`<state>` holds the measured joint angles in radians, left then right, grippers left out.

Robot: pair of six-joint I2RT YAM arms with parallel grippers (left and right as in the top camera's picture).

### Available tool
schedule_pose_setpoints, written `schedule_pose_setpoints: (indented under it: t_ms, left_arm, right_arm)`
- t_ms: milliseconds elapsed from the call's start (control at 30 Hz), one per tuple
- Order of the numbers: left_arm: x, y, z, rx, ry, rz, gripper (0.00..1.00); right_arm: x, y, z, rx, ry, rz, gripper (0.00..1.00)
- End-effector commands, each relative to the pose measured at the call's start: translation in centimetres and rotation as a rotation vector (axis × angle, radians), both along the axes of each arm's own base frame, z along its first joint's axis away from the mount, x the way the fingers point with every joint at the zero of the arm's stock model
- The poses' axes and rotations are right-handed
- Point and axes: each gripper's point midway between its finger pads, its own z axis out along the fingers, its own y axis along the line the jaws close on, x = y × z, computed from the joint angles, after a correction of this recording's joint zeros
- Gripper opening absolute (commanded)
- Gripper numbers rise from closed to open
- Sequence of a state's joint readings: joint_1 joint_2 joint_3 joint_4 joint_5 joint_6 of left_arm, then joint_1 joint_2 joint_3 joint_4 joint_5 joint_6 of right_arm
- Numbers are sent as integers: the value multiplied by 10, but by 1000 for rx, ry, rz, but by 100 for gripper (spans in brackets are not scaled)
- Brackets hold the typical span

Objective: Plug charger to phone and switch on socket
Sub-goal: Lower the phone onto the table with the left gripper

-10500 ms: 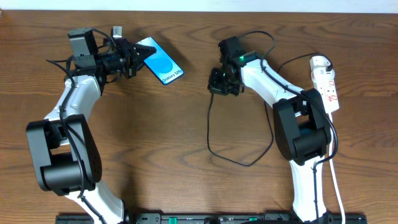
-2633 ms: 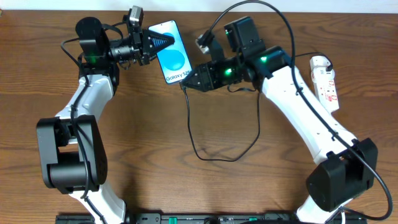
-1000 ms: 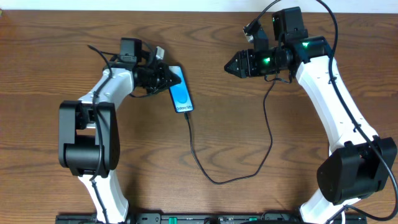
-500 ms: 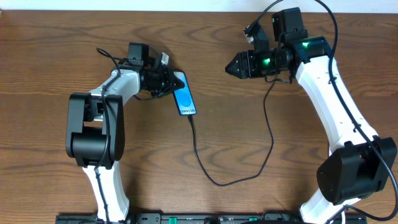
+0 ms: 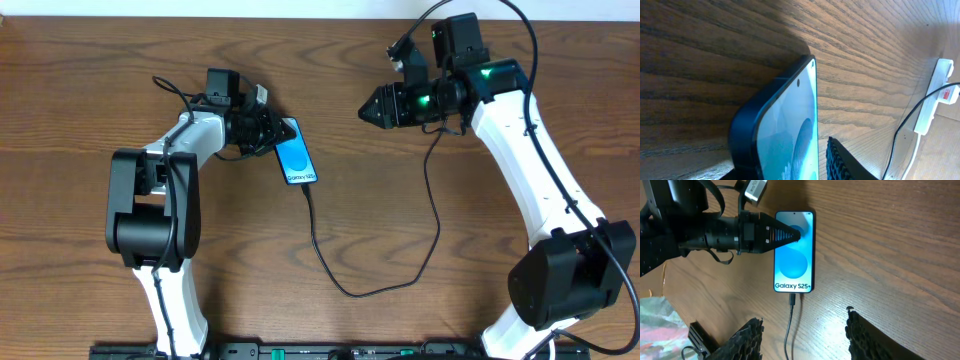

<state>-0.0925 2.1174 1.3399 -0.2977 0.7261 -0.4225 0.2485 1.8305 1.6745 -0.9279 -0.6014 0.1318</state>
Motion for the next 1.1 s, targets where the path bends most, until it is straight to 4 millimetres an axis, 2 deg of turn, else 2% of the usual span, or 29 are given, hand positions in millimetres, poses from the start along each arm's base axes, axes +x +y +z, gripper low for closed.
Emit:
schedule_pose_setpoints:
  t_ms: [0, 267, 633, 833, 967, 1067]
  left_arm:
    - [7, 2, 4, 12, -19, 7, 37]
    - [0, 24, -14, 152, 38, 60, 41]
    - [-2, 36, -22, 225, 57, 85, 51]
    - [-6, 45, -28, 285, 80, 103, 52]
    - [-5, 49, -22, 286, 68, 105, 52]
    - [-1, 56, -5, 281, 40, 126, 52]
  right_arm:
    - [1, 3, 8, 0, -28, 15, 52]
    - [0, 3, 8, 0, -28, 16, 52]
    - [1, 1, 7, -13, -31, 10, 53]
    - [1, 1, 7, -13, -30, 10, 53]
    - [1, 1, 6, -17, -28, 9, 53]
    - [1, 1, 6, -17, -29, 9, 53]
